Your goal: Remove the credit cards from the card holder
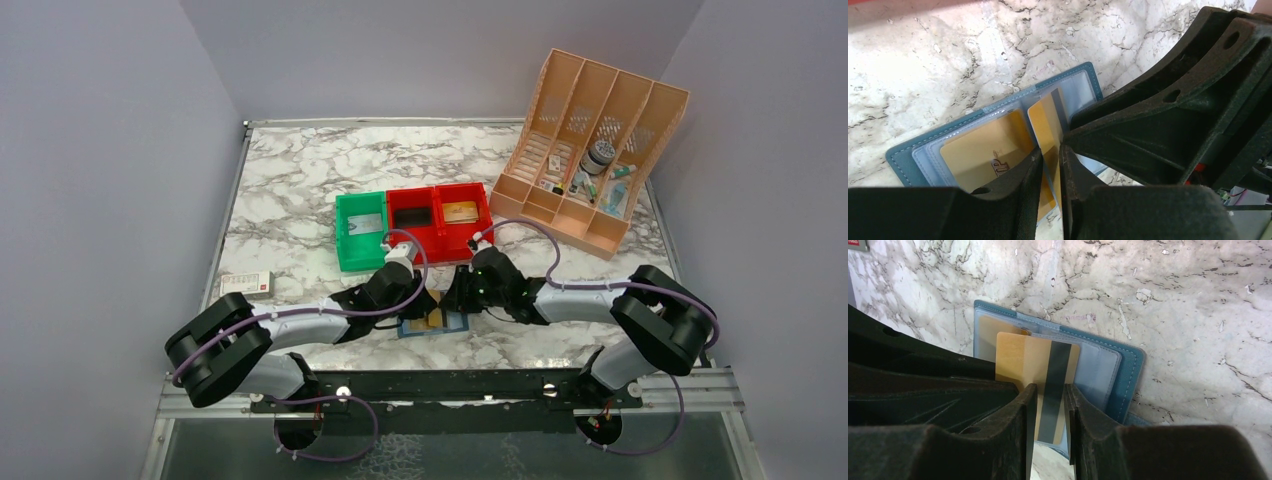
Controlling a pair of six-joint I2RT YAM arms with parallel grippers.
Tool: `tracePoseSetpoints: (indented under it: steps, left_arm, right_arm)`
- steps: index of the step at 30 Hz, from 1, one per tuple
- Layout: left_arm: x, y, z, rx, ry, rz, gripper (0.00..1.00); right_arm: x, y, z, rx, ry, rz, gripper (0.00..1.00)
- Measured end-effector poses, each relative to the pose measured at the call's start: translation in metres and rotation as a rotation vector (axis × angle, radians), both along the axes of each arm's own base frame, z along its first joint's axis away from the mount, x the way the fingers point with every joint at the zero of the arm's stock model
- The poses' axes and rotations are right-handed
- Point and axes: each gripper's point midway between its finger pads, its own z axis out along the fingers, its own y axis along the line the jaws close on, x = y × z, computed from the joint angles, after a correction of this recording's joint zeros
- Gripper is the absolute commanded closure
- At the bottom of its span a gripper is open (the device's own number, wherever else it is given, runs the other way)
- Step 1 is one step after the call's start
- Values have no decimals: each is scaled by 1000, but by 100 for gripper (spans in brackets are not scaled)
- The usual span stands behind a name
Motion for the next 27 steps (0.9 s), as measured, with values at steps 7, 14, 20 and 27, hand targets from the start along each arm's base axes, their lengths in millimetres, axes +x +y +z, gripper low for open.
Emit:
tracePoseSetpoints:
  steps: [7,14,20,27]
  left_arm:
    - [-2,-1,0,-4,-1,-15,82]
    - [-1,-2,-1,-7,0,-23,98]
    - [0,-1,0,-6,0,-14,100]
    - [0,3,3,0,-3,-3,100]
  right_arm:
    - [0,0,0,3,1,-5,72]
    - [1,0,0,2,0,-8,72]
    - [4,-2,0,-10,-13,-24,72]
    - [5,-4,0,-23,-29,-27,72]
